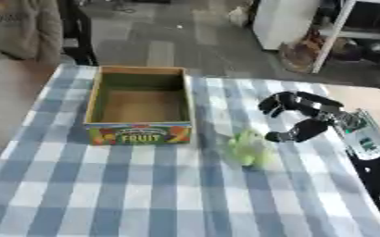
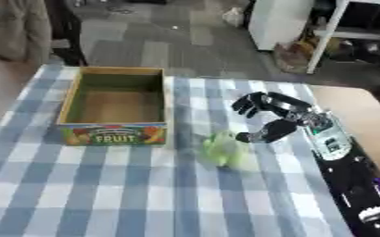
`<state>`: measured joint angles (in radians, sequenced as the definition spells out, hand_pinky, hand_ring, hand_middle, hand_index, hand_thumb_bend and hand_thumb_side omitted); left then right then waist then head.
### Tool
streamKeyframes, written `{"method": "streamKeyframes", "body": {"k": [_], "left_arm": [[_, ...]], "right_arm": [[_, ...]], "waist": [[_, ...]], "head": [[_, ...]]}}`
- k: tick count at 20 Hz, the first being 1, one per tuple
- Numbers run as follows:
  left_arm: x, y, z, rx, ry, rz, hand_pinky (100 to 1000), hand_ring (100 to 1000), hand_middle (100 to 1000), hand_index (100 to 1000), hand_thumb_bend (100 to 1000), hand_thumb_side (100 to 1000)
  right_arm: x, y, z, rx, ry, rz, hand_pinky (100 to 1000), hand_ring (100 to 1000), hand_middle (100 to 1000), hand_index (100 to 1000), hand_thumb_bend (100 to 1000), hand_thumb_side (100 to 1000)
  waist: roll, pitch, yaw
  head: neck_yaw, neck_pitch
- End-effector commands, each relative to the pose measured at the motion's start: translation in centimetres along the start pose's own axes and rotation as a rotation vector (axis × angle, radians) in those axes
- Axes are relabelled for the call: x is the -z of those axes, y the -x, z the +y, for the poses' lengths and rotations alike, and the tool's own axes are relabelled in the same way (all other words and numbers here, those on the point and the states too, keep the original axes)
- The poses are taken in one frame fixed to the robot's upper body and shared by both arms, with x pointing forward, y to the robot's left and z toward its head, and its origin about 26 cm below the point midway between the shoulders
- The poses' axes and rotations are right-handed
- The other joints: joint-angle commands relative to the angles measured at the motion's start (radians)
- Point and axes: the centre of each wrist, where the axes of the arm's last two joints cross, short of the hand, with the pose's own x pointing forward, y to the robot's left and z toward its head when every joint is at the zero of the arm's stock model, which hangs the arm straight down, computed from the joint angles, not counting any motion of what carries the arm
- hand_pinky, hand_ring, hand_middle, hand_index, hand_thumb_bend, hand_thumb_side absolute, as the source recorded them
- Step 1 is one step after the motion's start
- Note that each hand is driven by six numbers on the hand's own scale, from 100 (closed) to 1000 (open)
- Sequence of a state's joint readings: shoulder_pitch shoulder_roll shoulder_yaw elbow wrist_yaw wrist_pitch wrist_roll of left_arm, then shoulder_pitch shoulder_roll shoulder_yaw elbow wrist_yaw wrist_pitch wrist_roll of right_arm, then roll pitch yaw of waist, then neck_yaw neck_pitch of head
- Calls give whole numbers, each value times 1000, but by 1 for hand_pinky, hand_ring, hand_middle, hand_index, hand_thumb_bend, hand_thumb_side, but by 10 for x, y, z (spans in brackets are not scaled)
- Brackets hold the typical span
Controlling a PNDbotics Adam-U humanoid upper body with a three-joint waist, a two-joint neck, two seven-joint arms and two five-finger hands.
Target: Pick up objects on the table and place them in the box.
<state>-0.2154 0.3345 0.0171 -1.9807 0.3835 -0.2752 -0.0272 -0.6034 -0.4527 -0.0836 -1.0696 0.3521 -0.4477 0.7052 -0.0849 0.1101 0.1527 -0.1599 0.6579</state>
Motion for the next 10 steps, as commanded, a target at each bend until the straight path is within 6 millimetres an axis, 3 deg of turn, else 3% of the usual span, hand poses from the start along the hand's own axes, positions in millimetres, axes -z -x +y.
{"method": "streamKeyframes", "body": {"k": [1, 4, 10], "left_arm": [[6, -8, 2, 18, 20, -26, 609, 578, 588, 654, 100, 592], [6, -8, 2, 17, 20, -28, 609, 578, 589, 654, 100, 593], [6, -8, 2, 16, 21, -28, 609, 579, 589, 654, 100, 594]], "right_arm": [[-3, -1, -8, -80, -50, -13, 746, 798, 767, 830, 448, 297], [-2, 0, -4, -97, -41, 4, 748, 800, 768, 830, 448, 298], [0, 2, 4, -132, -46, 34, 839, 856, 800, 832, 448, 305]], "waist": [[6, -15, -1], [8, -14, -1], [12, -13, -3]], "head": [[-3, 1], [-5, 1], [-8, 3]]}}
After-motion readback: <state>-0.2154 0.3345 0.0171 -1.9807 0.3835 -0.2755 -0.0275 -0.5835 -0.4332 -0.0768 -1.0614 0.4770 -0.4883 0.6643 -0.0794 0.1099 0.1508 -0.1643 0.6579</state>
